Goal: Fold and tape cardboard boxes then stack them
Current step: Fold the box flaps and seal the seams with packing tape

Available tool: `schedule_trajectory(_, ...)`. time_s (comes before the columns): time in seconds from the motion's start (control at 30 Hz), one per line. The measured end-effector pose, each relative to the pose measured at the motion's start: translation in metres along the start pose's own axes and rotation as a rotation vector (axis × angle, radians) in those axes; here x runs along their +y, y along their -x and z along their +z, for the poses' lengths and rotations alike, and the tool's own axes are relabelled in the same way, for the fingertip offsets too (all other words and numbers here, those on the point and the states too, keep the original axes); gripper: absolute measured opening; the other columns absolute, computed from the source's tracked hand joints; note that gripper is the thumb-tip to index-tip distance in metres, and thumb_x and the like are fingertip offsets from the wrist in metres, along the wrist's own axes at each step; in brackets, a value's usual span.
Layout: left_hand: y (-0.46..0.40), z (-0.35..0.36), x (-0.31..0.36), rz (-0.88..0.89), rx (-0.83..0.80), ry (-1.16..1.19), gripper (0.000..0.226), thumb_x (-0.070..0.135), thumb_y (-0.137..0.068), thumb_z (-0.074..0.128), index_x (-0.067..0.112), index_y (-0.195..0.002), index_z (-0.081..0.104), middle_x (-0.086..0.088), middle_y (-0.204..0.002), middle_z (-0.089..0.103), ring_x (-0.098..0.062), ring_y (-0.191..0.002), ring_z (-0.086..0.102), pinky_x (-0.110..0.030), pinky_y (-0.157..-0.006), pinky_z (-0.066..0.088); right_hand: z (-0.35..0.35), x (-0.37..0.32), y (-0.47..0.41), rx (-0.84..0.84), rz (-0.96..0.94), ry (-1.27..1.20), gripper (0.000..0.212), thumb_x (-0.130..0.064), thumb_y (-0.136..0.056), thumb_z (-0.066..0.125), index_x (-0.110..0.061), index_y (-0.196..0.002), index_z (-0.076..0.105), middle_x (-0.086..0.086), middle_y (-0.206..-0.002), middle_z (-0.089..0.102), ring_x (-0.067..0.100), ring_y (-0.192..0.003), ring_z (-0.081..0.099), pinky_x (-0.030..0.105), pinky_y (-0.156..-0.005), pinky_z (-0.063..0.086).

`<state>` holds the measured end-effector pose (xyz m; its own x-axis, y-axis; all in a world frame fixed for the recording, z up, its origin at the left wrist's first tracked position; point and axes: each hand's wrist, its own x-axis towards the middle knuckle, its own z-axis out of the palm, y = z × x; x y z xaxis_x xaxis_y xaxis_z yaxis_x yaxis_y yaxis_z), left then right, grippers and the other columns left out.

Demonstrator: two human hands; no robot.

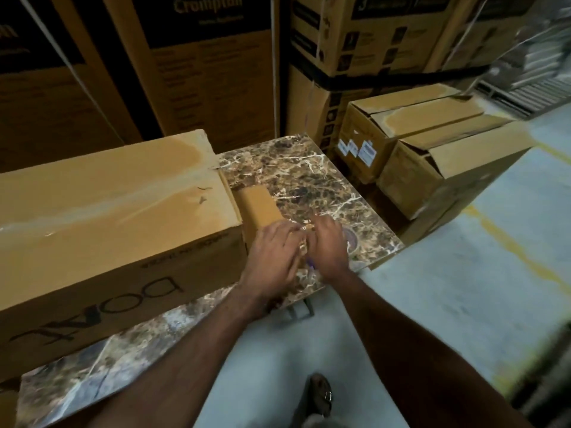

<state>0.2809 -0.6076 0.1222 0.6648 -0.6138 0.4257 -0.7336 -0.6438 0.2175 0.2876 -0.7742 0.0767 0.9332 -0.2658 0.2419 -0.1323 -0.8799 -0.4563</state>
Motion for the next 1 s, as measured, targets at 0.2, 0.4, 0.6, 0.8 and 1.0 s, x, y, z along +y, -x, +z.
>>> schedule_trajectory(0.2,-0.042,0.076,0.031,-0.190,-0.387,0.094,0.034,0.028,-0.094,0.046,0.019,-0.125,0.058,-0.006,-0.123,0.062,-0.029,-0.111,0.053,-0.040,-0.092,0.040,-0.002,0.086,0.001,-0.330,0.160,0.363,0.040,-0.037,-0.095,0.059,-0.021,-0.131,0.055,0.005,-0.138,0.055,0.027,-0.130,0.043,0.045,-0.102,0.035)
schedule_trajectory(0.4,-0.056,0.108,0.026,-0.429,-0.462,0.236,0.036,0.022,-0.097,0.050,0.018,-0.132,0.056,-0.007,-0.130,0.060,-0.028,-0.118,0.055,-0.035,-0.094,0.043,0.010,0.105,0.009,-0.369,0.134,0.408,0.023,-0.026,-0.096,0.059,-0.026,-0.118,0.062,-0.003,-0.115,0.068,0.021,-0.110,0.057,0.035,-0.086,0.030)
schedule_trajectory(0.6,-0.118,0.059,0.009,-0.630,-0.235,0.503,0.050,0.020,-0.094,0.061,0.008,-0.142,0.050,-0.014,-0.139,0.053,-0.026,-0.127,0.050,-0.032,-0.103,0.042,-0.011,0.074,-0.039,-0.250,-0.026,-0.159,0.037,-0.025,-0.097,0.044,-0.012,-0.127,0.063,0.009,-0.115,0.069,0.031,-0.111,0.059,0.047,-0.099,0.037)
schedule_trajectory(0.8,-0.148,-0.014,-0.030,-0.580,-0.064,0.412,0.015,0.023,-0.092,0.069,0.013,-0.102,0.074,-0.003,-0.097,0.070,-0.017,-0.087,0.064,-0.041,-0.080,0.055,-0.046,0.011,-0.082,-0.256,-0.155,-0.446,0.040,-0.042,-0.090,0.042,-0.017,-0.115,0.062,0.003,-0.106,0.066,0.026,-0.103,0.058,0.053,-0.093,0.044)
schedule_trajectory(1.0,-0.149,-0.060,-0.054,-0.476,0.070,0.265,0.011,0.016,-0.095,0.062,0.011,-0.099,0.071,-0.005,-0.097,0.066,-0.020,-0.089,0.060,-0.045,-0.079,0.052,-0.064,-0.036,-0.098,-0.194,-0.279,-0.493,0.036,-0.038,-0.093,0.045,-0.014,-0.113,0.061,0.004,-0.102,0.064,0.027,-0.098,0.058,0.049,-0.090,0.043)
